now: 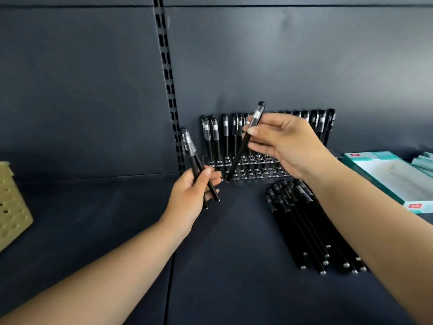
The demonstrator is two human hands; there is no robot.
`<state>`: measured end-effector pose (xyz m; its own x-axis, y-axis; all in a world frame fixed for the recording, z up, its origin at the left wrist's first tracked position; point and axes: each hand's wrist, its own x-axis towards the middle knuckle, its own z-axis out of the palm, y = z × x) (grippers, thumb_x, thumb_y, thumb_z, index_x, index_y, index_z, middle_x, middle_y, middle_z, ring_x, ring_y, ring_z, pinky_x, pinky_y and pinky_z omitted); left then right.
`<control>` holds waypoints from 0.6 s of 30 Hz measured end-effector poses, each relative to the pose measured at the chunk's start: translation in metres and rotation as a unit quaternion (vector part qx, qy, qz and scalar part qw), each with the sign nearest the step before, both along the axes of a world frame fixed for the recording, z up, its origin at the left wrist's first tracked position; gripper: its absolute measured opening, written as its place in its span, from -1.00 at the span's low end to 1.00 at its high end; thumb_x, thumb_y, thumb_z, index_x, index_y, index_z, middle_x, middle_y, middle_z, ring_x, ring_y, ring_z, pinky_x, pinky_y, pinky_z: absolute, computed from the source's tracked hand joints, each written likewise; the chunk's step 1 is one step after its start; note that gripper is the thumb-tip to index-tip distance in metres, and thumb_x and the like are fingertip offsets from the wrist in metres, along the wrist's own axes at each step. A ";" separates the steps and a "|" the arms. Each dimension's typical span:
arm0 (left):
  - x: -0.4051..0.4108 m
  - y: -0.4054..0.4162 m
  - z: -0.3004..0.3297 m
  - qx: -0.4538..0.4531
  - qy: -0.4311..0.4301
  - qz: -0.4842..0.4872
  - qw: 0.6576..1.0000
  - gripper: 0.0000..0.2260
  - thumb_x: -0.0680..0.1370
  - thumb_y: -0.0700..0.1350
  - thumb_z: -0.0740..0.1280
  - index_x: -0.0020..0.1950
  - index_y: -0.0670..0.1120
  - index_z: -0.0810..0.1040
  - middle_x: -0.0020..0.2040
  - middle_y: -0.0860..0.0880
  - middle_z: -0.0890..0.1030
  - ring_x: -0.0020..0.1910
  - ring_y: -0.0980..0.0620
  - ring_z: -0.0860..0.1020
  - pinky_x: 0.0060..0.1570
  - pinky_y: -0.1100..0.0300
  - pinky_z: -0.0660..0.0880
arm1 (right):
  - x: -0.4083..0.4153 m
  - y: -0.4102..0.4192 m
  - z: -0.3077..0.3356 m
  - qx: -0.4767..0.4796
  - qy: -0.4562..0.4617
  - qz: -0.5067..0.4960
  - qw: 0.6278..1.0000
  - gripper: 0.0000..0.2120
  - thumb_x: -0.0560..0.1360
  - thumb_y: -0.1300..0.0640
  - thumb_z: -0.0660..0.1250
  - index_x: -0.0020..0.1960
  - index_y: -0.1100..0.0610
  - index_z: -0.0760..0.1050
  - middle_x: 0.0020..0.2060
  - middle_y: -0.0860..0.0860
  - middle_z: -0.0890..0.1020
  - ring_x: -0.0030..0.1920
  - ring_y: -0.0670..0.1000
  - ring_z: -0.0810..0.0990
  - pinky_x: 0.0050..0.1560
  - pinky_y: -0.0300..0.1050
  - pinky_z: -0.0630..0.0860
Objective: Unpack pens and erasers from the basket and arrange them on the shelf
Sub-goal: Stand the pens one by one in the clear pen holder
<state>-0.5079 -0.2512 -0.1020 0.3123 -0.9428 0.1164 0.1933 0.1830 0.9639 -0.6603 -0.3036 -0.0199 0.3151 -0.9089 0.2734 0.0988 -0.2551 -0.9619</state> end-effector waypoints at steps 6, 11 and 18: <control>0.008 -0.027 -0.009 -0.006 -0.007 0.030 1.000 -0.86 0.61 -0.13 0.13 -0.07 -0.03 0.47 0.00 0.04 0.60 -0.03 0.05 0.61 -0.19 0.23 0.58 | 0.031 -0.046 0.003 -0.052 0.051 -0.111 0.991 -0.92 0.56 0.25 0.20 -0.06 0.09 0.39 -0.15 0.03 0.58 -0.07 0.08 0.62 -0.02 -0.09 0.60; 0.013 -0.027 -0.012 -0.022 -0.023 0.000 0.999 -0.87 0.60 -0.12 0.13 -0.05 -0.02 0.46 0.02 0.10 0.59 -0.07 0.09 0.63 -0.16 0.24 0.59 | 0.039 -0.057 -0.007 -0.114 0.170 -0.146 0.968 -0.94 0.56 0.18 0.20 0.03 0.12 0.37 -0.11 0.04 0.57 -0.07 0.04 0.60 0.00 -0.06 0.59; 0.014 -0.021 -0.010 -0.039 -0.031 0.013 0.999 -0.86 0.59 -0.13 0.14 -0.02 0.01 0.48 -0.07 0.06 0.63 -0.19 0.10 0.64 -0.12 0.19 0.59 | 0.046 -0.046 -0.022 -0.172 0.278 -0.144 0.934 -0.85 0.52 0.12 0.28 0.04 0.17 0.42 -0.04 0.09 0.62 -0.06 0.13 0.62 -0.02 0.02 0.56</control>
